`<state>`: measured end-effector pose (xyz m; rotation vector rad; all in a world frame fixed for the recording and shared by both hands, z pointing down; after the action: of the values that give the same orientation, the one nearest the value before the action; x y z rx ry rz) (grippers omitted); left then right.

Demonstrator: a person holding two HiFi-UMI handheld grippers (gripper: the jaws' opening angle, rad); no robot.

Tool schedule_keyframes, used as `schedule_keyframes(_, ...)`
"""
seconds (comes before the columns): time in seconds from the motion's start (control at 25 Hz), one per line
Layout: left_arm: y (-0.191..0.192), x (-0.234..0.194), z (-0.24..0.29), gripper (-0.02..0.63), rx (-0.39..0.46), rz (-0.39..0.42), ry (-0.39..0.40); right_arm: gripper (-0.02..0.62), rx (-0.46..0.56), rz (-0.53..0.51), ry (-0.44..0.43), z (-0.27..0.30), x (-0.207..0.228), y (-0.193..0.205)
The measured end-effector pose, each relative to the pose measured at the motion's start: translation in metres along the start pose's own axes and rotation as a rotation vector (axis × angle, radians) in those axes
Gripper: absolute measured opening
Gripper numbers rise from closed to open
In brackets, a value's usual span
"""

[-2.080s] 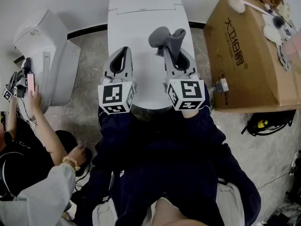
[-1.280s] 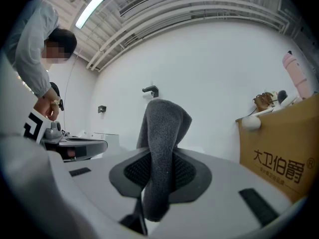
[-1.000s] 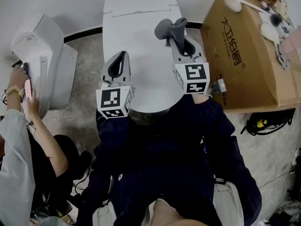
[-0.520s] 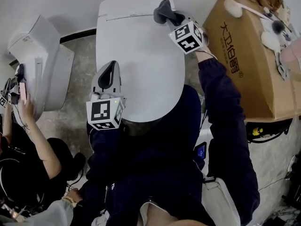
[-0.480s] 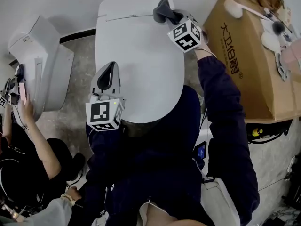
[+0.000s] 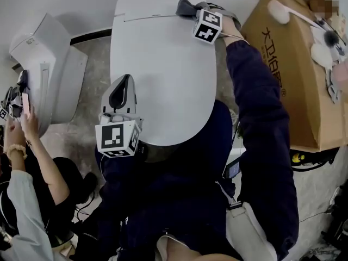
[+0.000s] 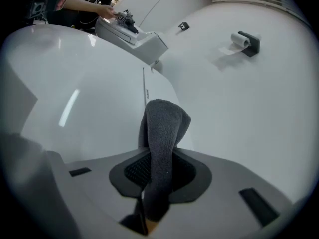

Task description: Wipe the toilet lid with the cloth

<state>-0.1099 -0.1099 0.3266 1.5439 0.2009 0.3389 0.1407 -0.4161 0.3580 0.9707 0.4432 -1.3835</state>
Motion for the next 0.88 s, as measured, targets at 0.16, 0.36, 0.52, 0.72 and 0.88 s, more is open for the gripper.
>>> schedule_keyframes(0.16, 0.0, -0.001, -0.003, 0.015, 0.002, 0.003, -0.001, 0.081, -0.038, -0.006, -0.08, 0.007, -0.01, 0.001)
schedule_keyframes(0.36, -0.001, -0.002, -0.005, 0.015, 0.015, -0.006, 0.008, 0.078, -0.039, 0.013, -0.175, -0.01, -0.019, -0.002)
schedule_keyframes(0.52, 0.0, 0.001, -0.005, 0.015, 0.026, -0.013, 0.021, 0.078, -0.037, -0.011, -0.215, -0.033, -0.036, -0.002)
schedule_keyframes(0.72, -0.001, 0.003, -0.008, 0.015, 0.039, -0.014, 0.045, 0.078, -0.029, -0.029, -0.247, -0.067, -0.063, -0.003)
schedule_keyframes(0.88, -0.003, 0.003, -0.01, 0.015, 0.056, -0.024, 0.058, 0.078, -0.027, -0.034, -0.272, -0.095, -0.086, -0.004)
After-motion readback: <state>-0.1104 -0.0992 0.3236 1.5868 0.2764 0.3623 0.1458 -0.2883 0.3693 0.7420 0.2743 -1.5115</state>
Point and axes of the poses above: the fingertips, and each gripper's own axes: z forward along the fingers, x to its right, y out of its underside, the point moved 10 cm from there along -z, backward along the fingers, and after that the axes turned 2 degrees about x, right-handed, at the moved point
